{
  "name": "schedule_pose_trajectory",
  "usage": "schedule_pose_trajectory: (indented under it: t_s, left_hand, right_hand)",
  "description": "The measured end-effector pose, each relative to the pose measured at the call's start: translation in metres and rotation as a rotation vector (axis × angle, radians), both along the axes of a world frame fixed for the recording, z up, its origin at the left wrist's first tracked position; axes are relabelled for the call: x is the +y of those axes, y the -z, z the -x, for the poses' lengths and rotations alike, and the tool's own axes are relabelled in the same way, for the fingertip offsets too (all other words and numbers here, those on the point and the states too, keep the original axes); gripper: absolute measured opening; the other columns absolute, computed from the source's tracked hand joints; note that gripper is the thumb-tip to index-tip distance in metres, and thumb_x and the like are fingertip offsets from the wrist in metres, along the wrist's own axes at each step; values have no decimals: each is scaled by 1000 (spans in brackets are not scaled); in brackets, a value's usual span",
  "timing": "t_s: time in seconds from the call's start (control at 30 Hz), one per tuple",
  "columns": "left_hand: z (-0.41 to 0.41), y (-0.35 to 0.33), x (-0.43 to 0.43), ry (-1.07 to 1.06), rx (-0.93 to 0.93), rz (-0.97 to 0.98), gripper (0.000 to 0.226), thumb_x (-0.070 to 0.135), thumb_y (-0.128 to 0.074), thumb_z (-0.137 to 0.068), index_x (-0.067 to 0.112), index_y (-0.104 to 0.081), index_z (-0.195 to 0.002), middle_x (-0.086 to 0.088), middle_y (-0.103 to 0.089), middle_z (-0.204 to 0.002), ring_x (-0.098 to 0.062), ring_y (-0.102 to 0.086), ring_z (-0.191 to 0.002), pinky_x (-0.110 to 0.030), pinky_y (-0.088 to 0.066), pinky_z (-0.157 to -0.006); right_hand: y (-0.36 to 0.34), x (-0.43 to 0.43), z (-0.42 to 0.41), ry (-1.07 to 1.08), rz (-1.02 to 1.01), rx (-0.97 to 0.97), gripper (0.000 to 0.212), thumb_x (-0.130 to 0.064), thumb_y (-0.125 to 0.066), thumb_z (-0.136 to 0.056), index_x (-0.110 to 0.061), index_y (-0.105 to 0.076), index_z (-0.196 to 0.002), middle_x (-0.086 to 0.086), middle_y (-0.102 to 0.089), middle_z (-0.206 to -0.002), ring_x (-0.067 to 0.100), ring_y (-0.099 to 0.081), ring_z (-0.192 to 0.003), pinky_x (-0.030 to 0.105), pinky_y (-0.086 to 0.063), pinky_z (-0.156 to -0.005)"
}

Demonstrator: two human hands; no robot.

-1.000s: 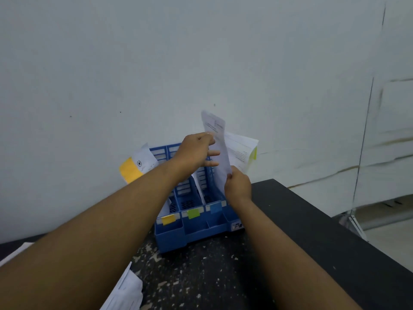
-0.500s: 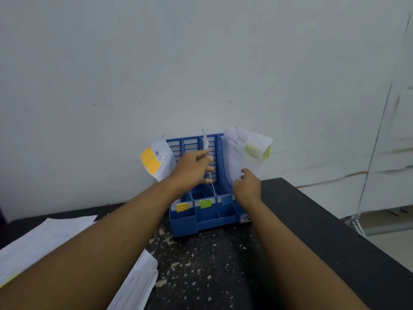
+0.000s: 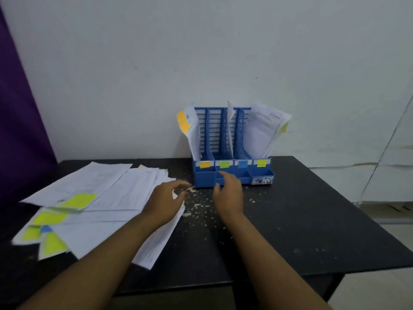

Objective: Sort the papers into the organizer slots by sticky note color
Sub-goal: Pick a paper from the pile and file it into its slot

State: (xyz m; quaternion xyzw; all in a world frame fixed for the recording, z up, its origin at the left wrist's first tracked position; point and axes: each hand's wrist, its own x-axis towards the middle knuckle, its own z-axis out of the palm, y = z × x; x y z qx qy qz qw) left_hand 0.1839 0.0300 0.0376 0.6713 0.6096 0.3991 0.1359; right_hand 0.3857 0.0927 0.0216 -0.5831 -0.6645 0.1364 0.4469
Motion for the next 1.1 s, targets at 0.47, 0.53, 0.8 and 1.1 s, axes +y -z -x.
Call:
schedule_pose_trajectory:
  t_s: [0.47,0.53,0.8,1.1]
  left_hand:
    - [118,62,-110,-242,133,-23,38,23,-72,-94,28,-70,-132,4,-69,-132,-21,-58,-129,-44,-45,-113]
    - [123,71,-111,-251,87,1,41,19,-70,-97,27,-65,-138,3,-66,-137,-21,-57,-130,-37,-44,-112]
    - [126,76,-112,-326,-26,-81,45,1,-65,-90,23,-64,-129,4,-62,-130,-16,-50,-129,-25,-36,-107]
    - [128,79,-109,-310,-3,-54,42,4,-67,-87,25,-63,-124,7,-60,-128,-17,-50,-126,-29,-41,-106]
  right_hand:
    - [43,-84,122,-516,-61,-367,53,-54,-70,-93,-30,-63,-140,-7,-59,-147,15,-47,-136,38,-39,-115]
    - [41,-81,129,-541,-76,-430,57,-56,-70,-92,-32,-61,-142,-7,-56,-151,15,-44,-140,39,-37,-116]
    - [34,-69,136,-785,-72,-492,57,-56,-84,-78,-36,-71,-130,-11,-56,-150,8,-42,-136,33,-42,-109]
    - [34,-57,138,-820,-500,-773,31,-23,-77,-94,-24,-76,-125,2,-67,-140,24,-59,-118,37,-55,-84]
